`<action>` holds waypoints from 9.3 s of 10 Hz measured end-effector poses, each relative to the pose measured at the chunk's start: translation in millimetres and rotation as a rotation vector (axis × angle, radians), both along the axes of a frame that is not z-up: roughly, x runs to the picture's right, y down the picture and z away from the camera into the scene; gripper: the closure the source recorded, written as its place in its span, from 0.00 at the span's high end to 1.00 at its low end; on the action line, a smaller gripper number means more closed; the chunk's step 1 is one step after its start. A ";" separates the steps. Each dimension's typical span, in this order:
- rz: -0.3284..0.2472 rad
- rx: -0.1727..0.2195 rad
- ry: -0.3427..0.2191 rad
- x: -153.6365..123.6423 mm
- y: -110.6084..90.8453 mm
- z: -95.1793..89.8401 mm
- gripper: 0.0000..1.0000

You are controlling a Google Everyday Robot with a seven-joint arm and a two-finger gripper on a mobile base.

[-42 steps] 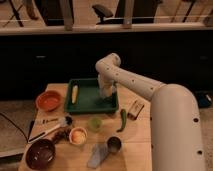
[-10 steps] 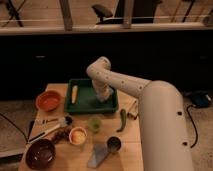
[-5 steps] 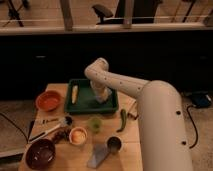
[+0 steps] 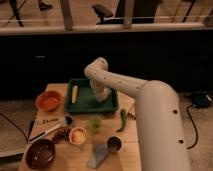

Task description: Wipe tray with sponge

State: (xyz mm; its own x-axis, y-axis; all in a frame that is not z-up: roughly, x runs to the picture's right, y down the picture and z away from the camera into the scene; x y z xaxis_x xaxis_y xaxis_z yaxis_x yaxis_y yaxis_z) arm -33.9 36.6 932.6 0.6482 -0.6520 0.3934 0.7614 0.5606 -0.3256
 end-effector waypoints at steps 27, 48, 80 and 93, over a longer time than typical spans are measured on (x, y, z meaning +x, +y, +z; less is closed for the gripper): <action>-0.154 -0.082 -0.132 47.9 12.7 3.5 0.00; -0.337 -0.071 -0.291 -29.8 8.8 -0.3 0.00; -0.305 -0.122 -0.203 39.6 -11.8 27.1 0.00; -0.304 -0.122 -0.201 41.1 -11.7 27.3 0.00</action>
State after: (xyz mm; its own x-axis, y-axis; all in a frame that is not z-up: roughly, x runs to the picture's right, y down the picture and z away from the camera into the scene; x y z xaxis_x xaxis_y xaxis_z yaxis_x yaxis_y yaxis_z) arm 7.2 25.0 959.8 0.3348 -0.7431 0.5794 0.9423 0.2659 -0.2034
